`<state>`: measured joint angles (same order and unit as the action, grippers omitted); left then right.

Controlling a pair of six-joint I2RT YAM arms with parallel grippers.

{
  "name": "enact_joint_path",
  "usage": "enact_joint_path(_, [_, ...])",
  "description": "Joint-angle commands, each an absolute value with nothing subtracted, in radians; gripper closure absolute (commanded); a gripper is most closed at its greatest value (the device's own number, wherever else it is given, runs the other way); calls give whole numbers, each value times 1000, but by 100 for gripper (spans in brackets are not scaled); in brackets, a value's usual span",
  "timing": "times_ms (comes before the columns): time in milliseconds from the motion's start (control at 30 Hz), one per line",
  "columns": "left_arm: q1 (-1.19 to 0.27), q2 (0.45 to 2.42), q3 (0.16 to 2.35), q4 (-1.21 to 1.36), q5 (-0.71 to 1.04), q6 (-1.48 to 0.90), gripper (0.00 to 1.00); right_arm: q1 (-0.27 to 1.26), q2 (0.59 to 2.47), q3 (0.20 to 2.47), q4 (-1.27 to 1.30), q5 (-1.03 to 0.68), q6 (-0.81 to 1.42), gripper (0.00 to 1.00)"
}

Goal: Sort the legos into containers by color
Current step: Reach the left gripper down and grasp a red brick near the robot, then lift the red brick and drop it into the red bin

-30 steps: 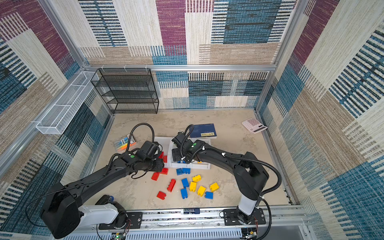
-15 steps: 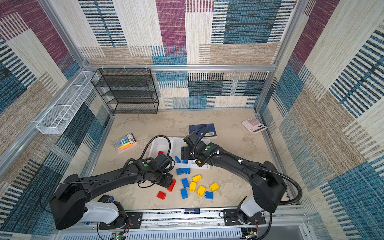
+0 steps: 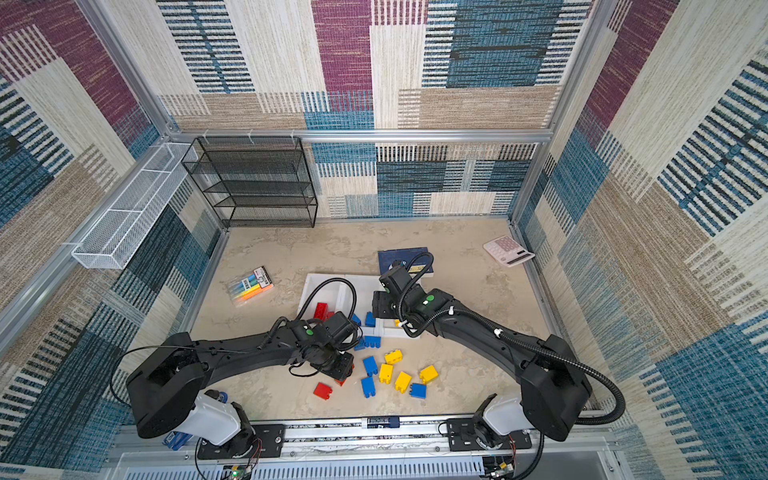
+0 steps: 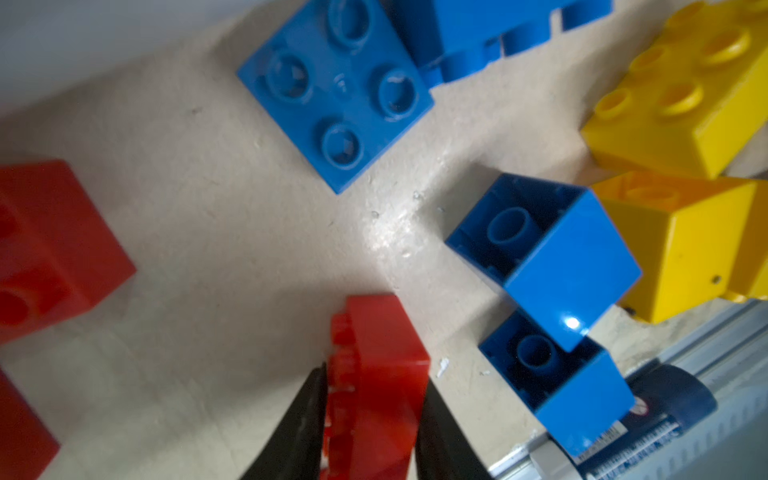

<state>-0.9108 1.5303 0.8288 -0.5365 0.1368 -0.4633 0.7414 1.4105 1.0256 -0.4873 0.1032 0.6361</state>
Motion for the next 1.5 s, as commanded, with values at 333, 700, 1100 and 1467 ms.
enact_joint_path(333, [-892,1488,929,-620,64,-404,71,740,1414,1035,-492,118,647,23])
enact_joint_path(700, [-528,1472,1176,-671,57,-289,71,739,1390,1025,-502,127,652,23])
enact_joint_path(1100, [-413,1644,1252,-667,58,-277,55,739,1364,1016,-529,143,660,23])
enact_joint_path(1467, [-401,1599,1221,-650,48,-286,47,739,1373,1023,-528,136,660,23])
